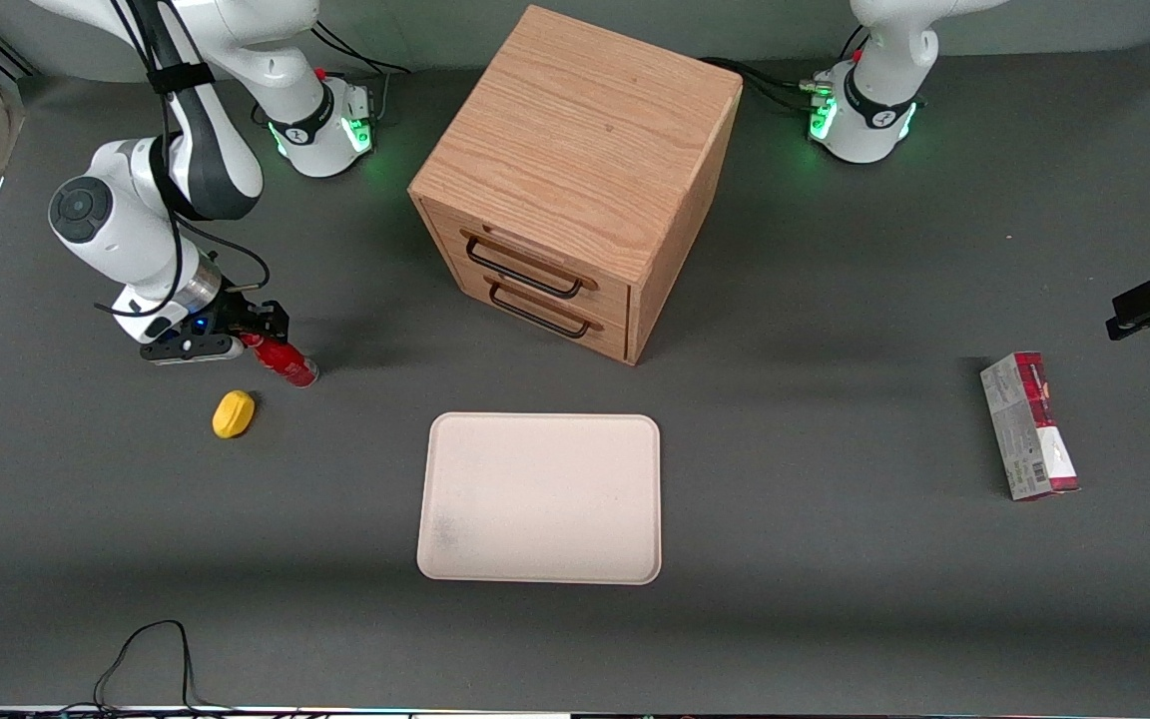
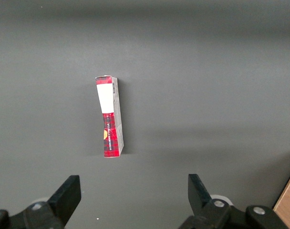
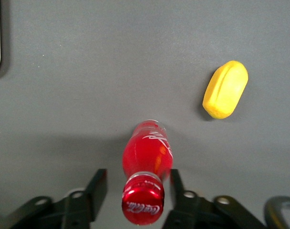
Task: Place coke bottle on tray
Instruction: 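Close the right gripper around the bottle's cap end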
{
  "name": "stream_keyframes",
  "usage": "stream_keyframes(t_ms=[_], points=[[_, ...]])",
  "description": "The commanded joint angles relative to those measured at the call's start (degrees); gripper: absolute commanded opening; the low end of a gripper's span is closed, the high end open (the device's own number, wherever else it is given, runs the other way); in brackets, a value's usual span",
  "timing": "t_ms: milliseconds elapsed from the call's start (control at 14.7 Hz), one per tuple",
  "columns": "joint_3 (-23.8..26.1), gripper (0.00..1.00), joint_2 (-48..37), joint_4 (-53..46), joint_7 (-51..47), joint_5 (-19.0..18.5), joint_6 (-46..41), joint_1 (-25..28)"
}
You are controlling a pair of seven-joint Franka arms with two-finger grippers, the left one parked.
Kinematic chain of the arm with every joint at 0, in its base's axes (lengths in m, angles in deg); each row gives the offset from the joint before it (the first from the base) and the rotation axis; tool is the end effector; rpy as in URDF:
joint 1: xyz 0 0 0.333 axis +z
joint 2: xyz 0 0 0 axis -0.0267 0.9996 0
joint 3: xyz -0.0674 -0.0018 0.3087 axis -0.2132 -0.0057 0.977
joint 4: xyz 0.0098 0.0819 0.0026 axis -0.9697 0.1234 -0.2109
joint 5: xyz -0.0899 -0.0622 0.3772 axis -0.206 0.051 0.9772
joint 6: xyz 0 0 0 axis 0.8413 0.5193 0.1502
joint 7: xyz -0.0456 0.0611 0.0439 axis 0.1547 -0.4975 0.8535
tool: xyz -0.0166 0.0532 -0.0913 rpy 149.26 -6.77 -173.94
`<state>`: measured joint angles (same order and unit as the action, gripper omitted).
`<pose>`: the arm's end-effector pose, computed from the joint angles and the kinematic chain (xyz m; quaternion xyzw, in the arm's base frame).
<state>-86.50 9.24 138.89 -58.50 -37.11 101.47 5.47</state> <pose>0.4696 0.0159 0.3119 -0.9996 -0.0225 -0.0121 0.0097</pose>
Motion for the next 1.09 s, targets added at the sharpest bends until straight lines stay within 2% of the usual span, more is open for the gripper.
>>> stream_keyframes(t_ms=[0, 68, 409, 682, 1023], points=[[-0.55, 0.2, -1.05, 0.48, 1.94, 0.44, 0.48, 0.21], [-0.64, 0.0, -1.05, 0.31, 1.94, 0.44, 0.48, 0.21], [-0.46, 0.0, -0.97, -3.8, 0.71, 0.53, -1.44, 0.39], [-0.46, 0.0, -0.09, -18.2, 0.1, 1.14, -18.2, 0.3], [-0.02, 0.0, 8.77, -47.89, -2.89, 1.32, -41.85, 0.47]])
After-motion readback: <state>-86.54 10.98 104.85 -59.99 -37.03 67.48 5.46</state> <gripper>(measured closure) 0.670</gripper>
